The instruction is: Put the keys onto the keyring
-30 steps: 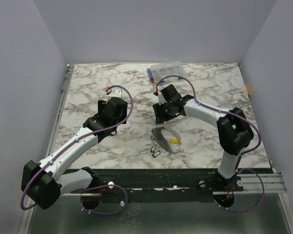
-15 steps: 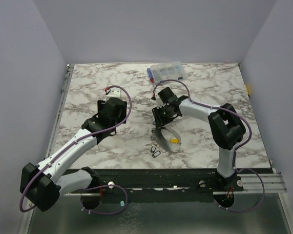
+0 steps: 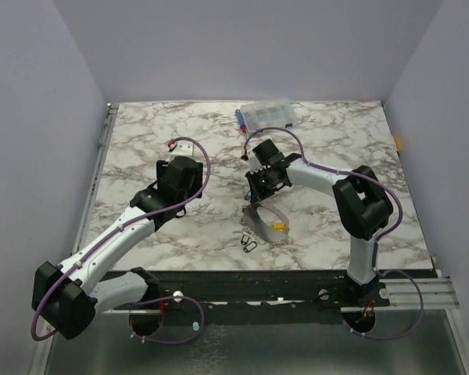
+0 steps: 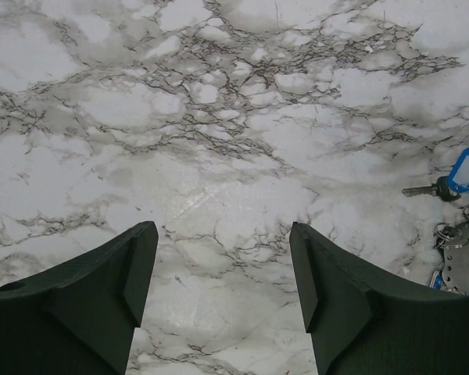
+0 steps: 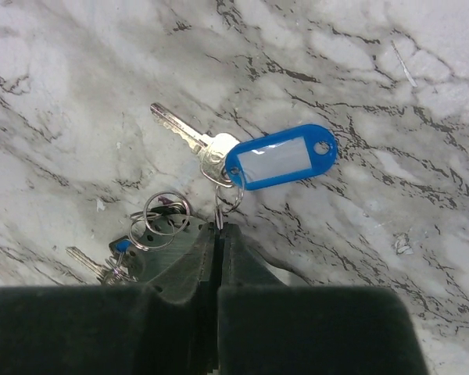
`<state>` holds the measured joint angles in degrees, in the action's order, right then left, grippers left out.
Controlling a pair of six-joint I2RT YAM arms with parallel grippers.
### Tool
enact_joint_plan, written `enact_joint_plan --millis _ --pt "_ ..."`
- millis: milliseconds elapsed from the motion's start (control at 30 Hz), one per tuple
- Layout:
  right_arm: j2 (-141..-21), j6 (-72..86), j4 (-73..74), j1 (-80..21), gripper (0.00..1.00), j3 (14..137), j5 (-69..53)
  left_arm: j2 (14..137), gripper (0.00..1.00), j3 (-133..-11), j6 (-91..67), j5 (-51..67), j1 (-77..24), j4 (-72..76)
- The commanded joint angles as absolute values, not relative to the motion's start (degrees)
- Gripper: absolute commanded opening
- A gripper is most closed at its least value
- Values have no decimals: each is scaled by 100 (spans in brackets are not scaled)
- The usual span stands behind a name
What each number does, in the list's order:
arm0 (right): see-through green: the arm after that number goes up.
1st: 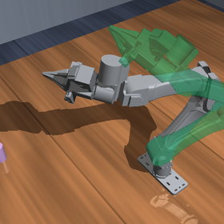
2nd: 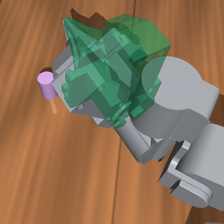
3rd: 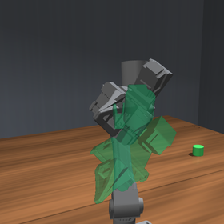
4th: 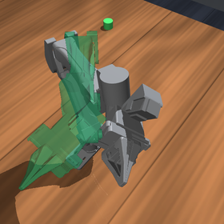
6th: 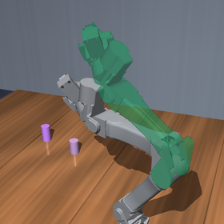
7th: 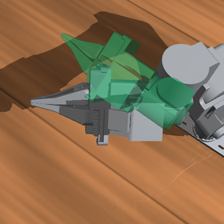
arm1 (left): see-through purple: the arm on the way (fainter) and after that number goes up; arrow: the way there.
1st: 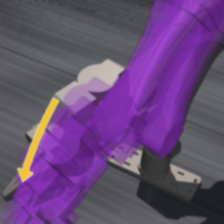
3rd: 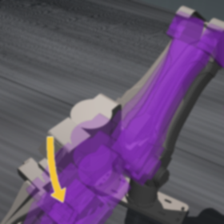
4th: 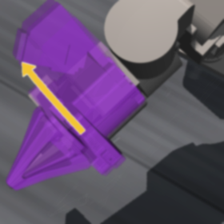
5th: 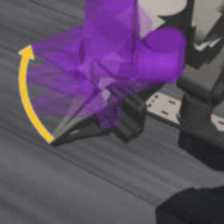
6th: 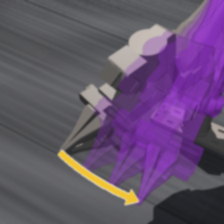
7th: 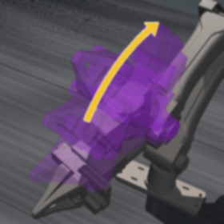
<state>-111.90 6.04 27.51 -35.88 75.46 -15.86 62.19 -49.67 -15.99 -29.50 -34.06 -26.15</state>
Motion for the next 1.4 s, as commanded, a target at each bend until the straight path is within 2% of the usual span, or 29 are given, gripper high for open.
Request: enact_joint_plan --millis 0,467,800,1100,1367 --pt "-10930 341 2560 -3559 1 7393 -1771 6075 74 -4878 -1578 -2843 -3352 -2522" --pt "-9544 -26 2214 -3596 1 6597 -1110 5576 72 -4764 -1478 -2637 -3349 -2258" --pt "-8399 -806 1821 -3923 1 6131 -1023 4914 71 -4580 -1277 -1894 -3344 -1867" --pt "-6929 -1638 1055 -4427 1 5387 -1658 3821 71 -4176 -964 -710 -3340 -1145" --pt "-5843 -2100 300 -4688 1 4681 -2624 2879 70 -3507 -687 1051 -3340 -123"
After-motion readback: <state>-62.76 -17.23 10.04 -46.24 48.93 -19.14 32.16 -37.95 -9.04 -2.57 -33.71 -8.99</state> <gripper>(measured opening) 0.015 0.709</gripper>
